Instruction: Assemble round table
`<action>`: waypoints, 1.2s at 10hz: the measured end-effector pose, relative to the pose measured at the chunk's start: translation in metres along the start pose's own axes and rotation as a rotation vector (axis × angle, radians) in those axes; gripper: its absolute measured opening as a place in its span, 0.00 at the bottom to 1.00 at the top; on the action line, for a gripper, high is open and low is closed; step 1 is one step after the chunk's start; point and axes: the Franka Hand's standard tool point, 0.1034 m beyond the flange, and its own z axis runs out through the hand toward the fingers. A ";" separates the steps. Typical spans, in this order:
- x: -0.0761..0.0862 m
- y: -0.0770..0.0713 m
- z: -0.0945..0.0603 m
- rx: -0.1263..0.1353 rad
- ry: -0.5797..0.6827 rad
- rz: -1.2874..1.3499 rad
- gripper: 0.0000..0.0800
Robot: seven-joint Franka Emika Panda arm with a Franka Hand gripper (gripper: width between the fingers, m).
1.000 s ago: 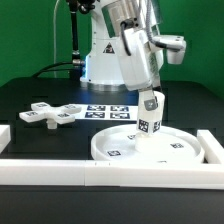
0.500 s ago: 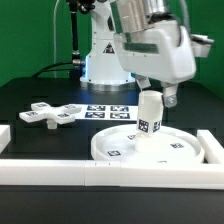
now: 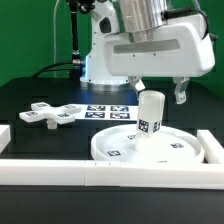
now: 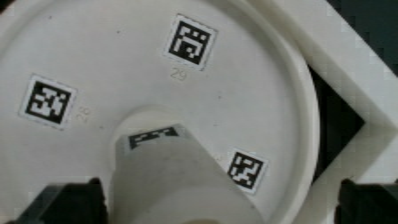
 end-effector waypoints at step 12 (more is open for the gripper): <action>0.007 0.004 -0.001 -0.080 0.009 -1.145 0.81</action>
Offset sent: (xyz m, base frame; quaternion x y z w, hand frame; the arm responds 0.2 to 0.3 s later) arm 0.0063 -0.0042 0.0072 -0.0364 0.0151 -0.2333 0.9716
